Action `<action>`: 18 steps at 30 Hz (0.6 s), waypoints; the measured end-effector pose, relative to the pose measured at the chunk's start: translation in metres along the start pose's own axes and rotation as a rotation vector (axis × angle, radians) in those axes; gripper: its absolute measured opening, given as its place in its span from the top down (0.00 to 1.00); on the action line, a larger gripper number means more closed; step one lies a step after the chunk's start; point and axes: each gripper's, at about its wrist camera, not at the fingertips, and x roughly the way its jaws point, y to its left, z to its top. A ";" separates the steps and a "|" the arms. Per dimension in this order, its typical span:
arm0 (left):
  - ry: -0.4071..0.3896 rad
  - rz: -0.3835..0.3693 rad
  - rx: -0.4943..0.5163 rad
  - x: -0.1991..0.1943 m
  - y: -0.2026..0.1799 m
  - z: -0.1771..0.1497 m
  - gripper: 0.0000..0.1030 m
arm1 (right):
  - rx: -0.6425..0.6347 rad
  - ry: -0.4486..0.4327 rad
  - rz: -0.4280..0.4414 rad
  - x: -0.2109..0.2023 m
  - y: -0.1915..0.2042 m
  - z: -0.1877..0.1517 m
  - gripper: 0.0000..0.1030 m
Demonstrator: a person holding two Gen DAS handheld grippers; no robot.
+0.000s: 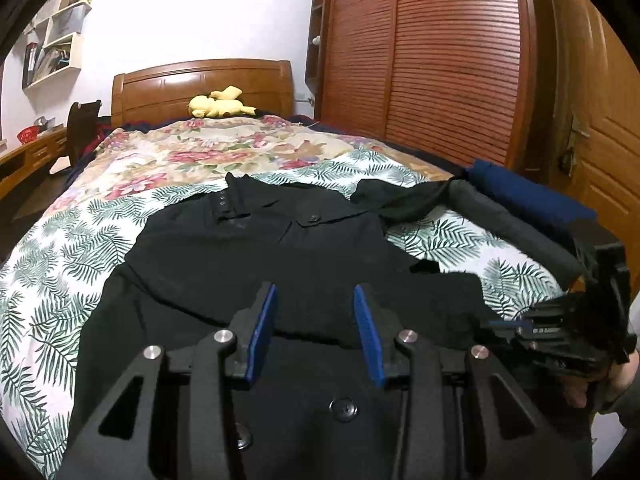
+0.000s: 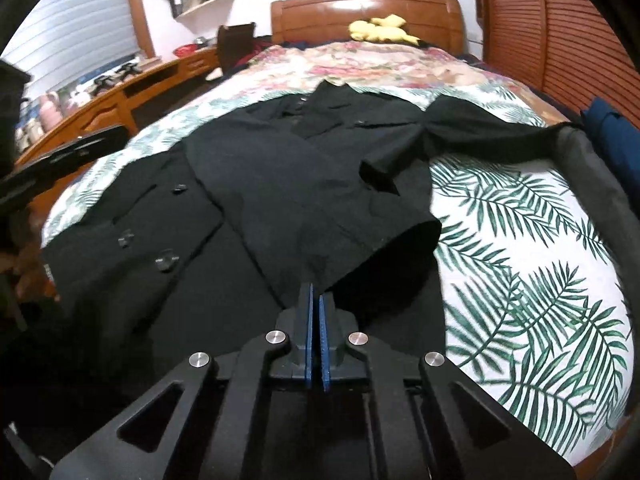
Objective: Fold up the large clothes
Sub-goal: 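Open the right gripper to release the folded sleeve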
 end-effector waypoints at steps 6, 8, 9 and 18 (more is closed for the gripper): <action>-0.027 -0.026 0.002 -0.008 0.000 0.003 0.63 | -0.029 0.026 0.033 -0.008 0.021 -0.011 1.00; -0.039 -0.028 0.001 -0.011 0.001 0.004 0.63 | -0.067 0.021 0.020 -0.011 0.029 -0.012 1.00; -0.042 -0.024 0.001 -0.012 0.000 0.005 0.63 | -0.096 0.012 0.011 -0.014 0.032 -0.013 1.00; -0.063 0.032 0.001 -0.019 0.004 0.005 0.62 | -0.098 -0.062 -0.026 -0.026 0.027 0.011 0.83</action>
